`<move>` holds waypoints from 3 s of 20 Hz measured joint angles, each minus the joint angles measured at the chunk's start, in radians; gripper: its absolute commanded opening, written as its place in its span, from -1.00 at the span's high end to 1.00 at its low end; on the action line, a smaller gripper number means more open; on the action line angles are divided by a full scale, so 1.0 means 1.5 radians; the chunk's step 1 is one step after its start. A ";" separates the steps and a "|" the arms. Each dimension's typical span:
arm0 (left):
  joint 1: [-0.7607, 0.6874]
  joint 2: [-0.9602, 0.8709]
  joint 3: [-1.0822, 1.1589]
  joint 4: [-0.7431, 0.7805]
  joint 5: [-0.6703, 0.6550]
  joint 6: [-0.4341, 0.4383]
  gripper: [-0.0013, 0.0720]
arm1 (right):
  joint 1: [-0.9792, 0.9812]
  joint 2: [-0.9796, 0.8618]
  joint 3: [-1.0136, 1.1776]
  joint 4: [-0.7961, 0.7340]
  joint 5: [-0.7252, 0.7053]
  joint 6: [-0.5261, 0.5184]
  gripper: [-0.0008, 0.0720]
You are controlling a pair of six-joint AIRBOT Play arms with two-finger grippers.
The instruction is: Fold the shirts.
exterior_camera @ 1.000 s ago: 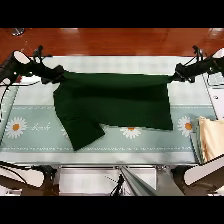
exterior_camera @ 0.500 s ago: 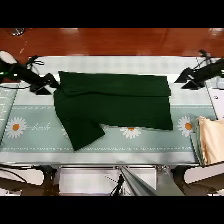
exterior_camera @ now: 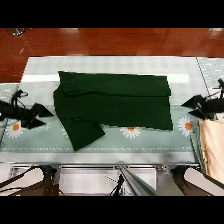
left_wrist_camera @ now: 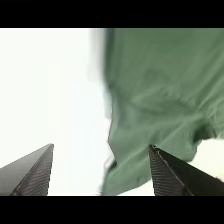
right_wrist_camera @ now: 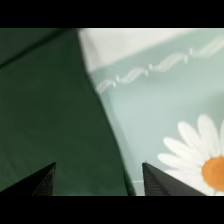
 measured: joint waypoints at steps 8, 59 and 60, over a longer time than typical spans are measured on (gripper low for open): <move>-0.089 0.014 -0.164 -0.209 0.138 0.117 -0.93 | -0.007 0.063 -0.129 0.048 -0.052 -0.020 -0.73; -0.124 -0.428 0.719 0.030 -0.128 -0.130 -0.95 | 0.079 -0.551 0.621 0.100 0.101 0.055 -0.74; -0.123 -0.398 0.691 0.041 -0.115 -0.122 -0.95 | 0.080 -0.556 0.623 0.086 0.113 0.057 -0.74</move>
